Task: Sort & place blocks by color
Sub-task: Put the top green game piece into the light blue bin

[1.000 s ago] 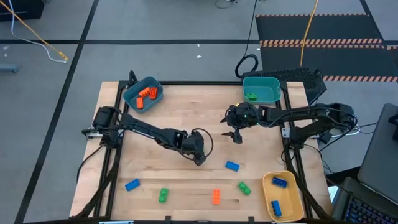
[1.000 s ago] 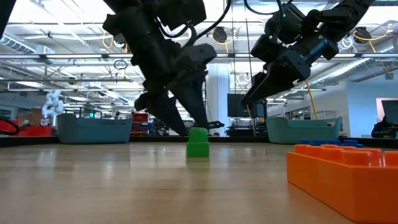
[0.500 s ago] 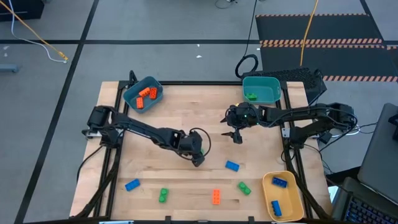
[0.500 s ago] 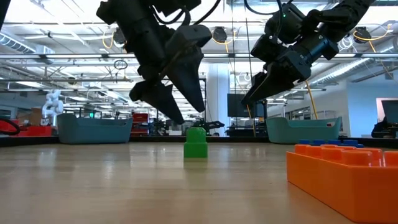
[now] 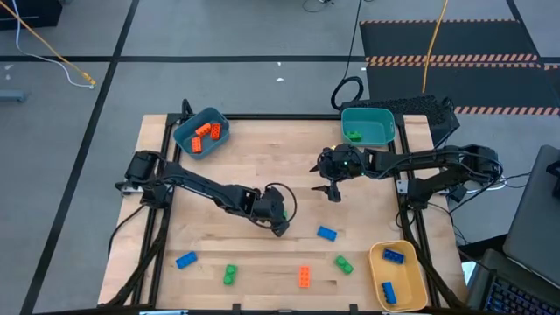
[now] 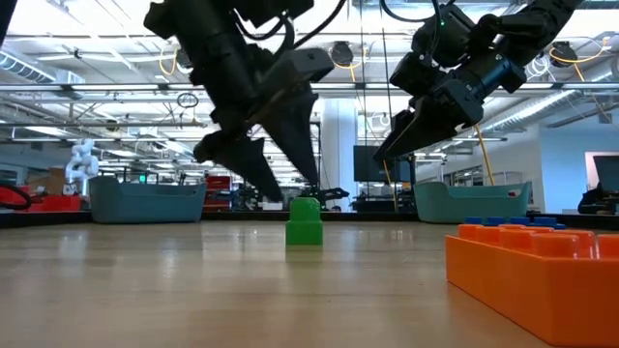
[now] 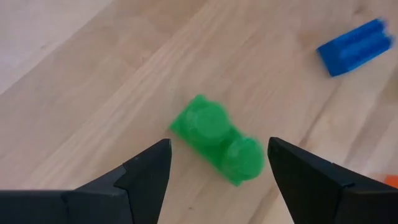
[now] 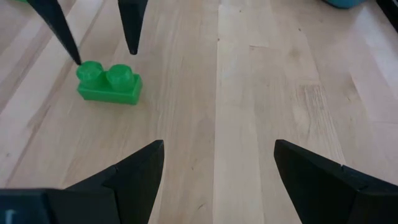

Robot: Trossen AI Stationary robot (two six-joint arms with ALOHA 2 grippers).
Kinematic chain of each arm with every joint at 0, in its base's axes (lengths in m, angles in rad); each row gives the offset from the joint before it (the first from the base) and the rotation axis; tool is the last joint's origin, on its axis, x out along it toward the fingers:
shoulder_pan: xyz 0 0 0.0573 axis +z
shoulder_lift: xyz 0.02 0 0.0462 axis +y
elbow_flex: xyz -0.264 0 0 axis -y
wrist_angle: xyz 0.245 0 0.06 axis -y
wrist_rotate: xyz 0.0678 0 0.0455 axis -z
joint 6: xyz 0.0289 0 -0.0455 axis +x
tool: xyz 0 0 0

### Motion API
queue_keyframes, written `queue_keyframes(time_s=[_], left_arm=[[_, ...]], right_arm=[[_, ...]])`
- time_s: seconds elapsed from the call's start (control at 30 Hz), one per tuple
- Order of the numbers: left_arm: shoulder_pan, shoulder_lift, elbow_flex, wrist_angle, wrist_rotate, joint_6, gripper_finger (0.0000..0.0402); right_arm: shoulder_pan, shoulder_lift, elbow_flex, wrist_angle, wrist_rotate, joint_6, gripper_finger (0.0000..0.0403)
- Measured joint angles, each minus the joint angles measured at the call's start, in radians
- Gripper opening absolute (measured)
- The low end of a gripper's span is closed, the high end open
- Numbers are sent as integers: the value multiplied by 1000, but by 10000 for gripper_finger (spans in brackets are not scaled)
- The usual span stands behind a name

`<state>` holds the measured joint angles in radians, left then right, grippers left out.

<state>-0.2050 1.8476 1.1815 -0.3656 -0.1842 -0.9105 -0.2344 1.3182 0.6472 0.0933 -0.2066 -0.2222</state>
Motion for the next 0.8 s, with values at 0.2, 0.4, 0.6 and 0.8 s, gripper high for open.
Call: queue_keyframes(time_s=[0.2,0.4,0.6,0.8], left_arm=[[0,33,-2,14,53,17,266],[4,70,1,38,53,24,266],[39,89,0,-23,51,118,266],[85,88,0,-43,46,265,266]], right_arm=[[0,0,0,4,0,-7,297],[0,0,0,4,0,-7,297],[0,0,0,9,0,-7,297],[0,0,0,6,0,-7,297]])
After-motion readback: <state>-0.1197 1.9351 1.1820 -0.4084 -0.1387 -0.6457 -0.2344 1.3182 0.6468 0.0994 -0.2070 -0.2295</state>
